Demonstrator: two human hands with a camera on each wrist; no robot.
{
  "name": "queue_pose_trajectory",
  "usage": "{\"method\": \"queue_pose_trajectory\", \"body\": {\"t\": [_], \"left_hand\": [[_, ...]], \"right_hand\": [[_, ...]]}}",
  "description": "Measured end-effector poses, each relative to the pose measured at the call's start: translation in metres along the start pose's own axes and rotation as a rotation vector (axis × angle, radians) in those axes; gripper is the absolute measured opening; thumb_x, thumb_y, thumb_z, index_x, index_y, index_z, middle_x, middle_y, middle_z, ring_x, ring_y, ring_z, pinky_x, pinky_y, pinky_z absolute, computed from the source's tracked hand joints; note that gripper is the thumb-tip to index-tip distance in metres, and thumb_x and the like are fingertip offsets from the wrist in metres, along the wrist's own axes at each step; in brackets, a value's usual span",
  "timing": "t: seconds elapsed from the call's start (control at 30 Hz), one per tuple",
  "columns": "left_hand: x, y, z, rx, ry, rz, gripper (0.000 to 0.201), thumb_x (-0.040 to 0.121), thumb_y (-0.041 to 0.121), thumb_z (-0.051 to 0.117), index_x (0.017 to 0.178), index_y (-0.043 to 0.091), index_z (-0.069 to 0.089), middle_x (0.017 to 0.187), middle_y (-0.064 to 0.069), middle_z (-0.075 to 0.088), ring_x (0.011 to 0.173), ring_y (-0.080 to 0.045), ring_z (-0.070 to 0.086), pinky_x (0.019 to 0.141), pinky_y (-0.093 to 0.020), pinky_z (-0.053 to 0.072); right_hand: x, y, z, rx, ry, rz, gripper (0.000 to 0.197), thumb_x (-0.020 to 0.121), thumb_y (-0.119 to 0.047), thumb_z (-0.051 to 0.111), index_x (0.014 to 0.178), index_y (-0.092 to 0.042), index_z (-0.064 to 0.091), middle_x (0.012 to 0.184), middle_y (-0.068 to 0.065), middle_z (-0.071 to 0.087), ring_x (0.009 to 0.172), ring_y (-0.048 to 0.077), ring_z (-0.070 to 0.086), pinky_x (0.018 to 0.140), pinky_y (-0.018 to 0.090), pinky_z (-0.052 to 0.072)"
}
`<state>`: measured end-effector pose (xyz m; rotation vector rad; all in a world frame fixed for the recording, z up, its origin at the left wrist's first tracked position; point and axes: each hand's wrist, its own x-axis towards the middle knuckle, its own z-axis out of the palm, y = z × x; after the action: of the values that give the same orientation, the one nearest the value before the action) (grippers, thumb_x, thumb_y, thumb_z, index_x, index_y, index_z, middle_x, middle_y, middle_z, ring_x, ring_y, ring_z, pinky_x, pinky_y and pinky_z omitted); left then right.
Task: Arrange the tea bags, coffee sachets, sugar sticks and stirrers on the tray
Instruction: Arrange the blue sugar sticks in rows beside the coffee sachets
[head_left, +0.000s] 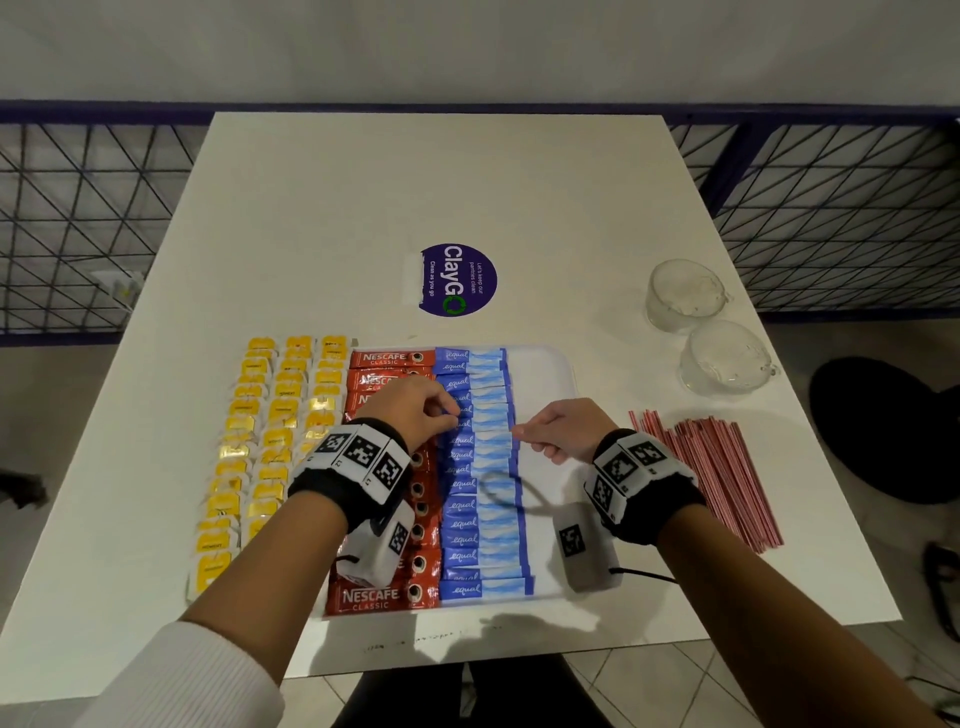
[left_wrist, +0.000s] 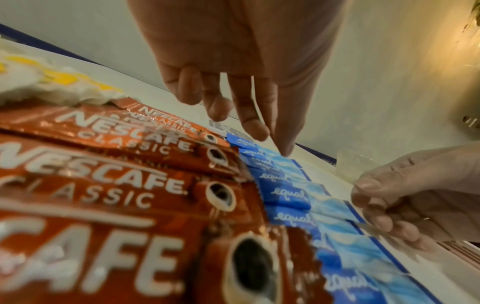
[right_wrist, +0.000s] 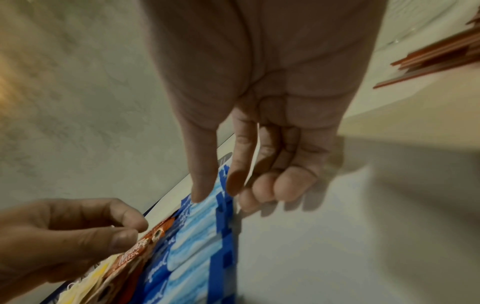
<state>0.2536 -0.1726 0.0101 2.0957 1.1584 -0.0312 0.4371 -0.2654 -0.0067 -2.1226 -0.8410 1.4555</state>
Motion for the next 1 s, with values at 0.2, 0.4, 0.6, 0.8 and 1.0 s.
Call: {"method": "queue_pose_trajectory", "body": {"t": [0.2, 0.4, 0.6, 0.8, 1.0], "left_hand": [[-0.007, 0.003, -0.007, -0.109, 0.114, -0.027, 0.005, 0.088, 0.022, 0.060, 0.088, 0.018, 0.064, 0.100, 0.001, 0.062, 0.091, -0.014, 0.056, 0.081, -0.025, 0.042], [-0.034, -0.013, -0.040, -0.146, 0.350, -0.200, 0.011, 0.091, 0.028, 0.056, 0.088, 0.018, 0.060, 0.086, 0.007, 0.054, 0.071, -0.008, 0.046, 0.069, -0.023, 0.033], [-0.067, -0.054, -0.068, -0.062, 0.375, -0.416, 0.021, 0.091, 0.027, 0.056, 0.102, 0.013, 0.066, 0.098, -0.003, 0.060, 0.096, -0.025, 0.056, 0.080, -0.029, 0.040], [-0.105, -0.100, -0.072, -0.017, 0.336, -0.535, 0.027, 0.092, 0.023, 0.054, 0.114, 0.009, 0.063, 0.118, -0.013, 0.062, 0.111, -0.031, 0.055, 0.092, -0.031, 0.038], [-0.122, -0.139, -0.069, -0.061, 0.242, -0.622, 0.037, 0.094, 0.015, 0.049, 0.129, 0.006, 0.051, 0.127, -0.016, 0.057, 0.115, -0.035, 0.053, 0.099, -0.034, 0.038]], "right_hand": [[-0.006, 0.004, -0.009, -0.053, 0.197, -0.079, 0.016, 0.083, -0.027, 0.067, 0.078, -0.015, 0.057, 0.076, 0.002, 0.059, 0.067, 0.017, 0.052, 0.068, 0.030, 0.049], [-0.004, 0.011, -0.022, -0.151, 0.362, -0.103, 0.028, 0.086, -0.019, 0.060, 0.112, -0.009, 0.055, 0.095, 0.010, 0.061, 0.090, 0.026, 0.058, 0.083, 0.031, 0.045], [0.007, 0.010, -0.024, -0.252, 0.351, -0.044, 0.038, 0.086, -0.020, 0.060, 0.121, -0.008, 0.049, 0.119, 0.017, 0.059, 0.103, 0.031, 0.057, 0.085, 0.033, 0.044], [-0.002, 0.022, -0.017, -0.258, 0.282, 0.062, 0.051, 0.088, -0.019, 0.059, 0.132, -0.004, 0.040, 0.130, 0.021, 0.052, 0.115, 0.036, 0.052, 0.100, 0.043, 0.042], [-0.017, 0.044, -0.004, -0.280, 0.291, 0.168, 0.054, 0.088, -0.018, 0.056, 0.136, -0.002, 0.038, 0.133, 0.020, 0.048, 0.103, 0.025, 0.048, 0.087, 0.030, 0.037]]}}
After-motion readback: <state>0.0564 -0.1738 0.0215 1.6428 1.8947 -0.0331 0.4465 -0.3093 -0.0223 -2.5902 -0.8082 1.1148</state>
